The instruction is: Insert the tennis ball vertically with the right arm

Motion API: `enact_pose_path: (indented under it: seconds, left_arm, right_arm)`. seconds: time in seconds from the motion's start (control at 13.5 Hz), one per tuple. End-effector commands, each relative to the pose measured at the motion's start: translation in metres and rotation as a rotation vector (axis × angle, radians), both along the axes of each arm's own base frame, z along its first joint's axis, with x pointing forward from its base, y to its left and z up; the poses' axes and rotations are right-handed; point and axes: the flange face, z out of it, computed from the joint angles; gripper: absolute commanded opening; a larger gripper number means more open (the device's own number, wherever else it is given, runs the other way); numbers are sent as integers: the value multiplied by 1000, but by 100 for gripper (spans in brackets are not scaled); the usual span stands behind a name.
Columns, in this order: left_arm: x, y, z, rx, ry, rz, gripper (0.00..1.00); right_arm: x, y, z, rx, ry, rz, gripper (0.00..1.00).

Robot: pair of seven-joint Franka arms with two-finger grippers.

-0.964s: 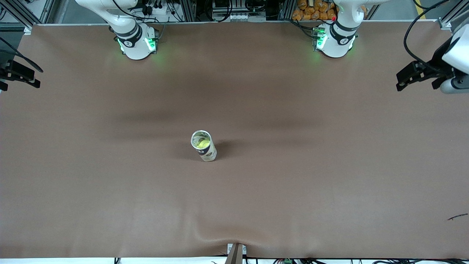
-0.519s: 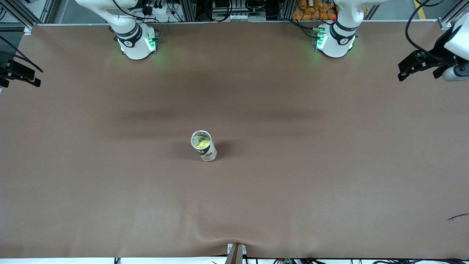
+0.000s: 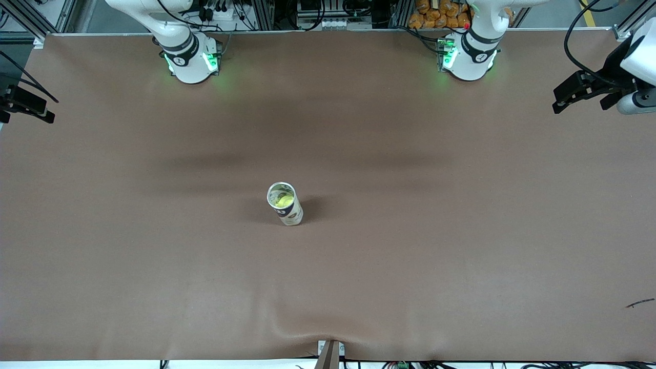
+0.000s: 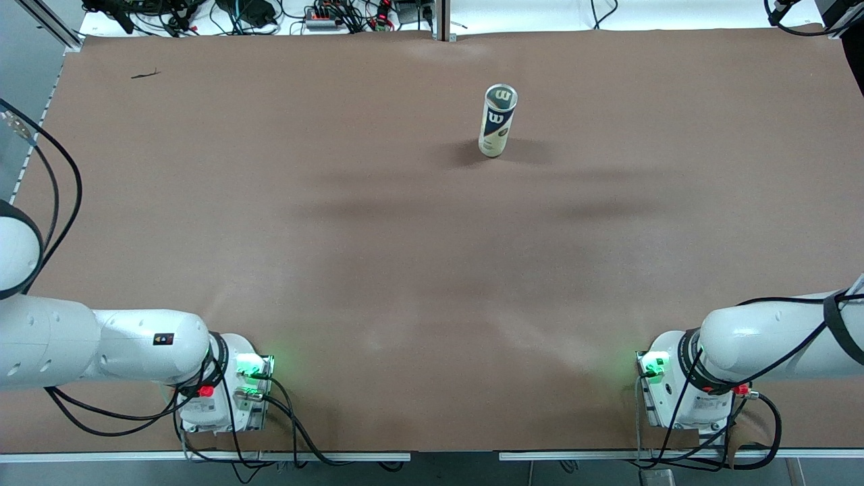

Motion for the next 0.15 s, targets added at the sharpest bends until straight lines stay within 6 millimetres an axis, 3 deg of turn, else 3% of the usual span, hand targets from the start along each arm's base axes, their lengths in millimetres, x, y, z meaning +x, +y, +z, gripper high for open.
enact_pose_path:
  seconds: [0.0, 0.07]
  left_arm:
    - [3, 1, 4, -8, -15, 17, 100]
    - [3, 2, 4, -4, -14, 5, 100]
  right_arm:
    - [5, -3, 1, -16, -1, -14, 100]
    - [5, -3, 0, -16, 1, -14, 100]
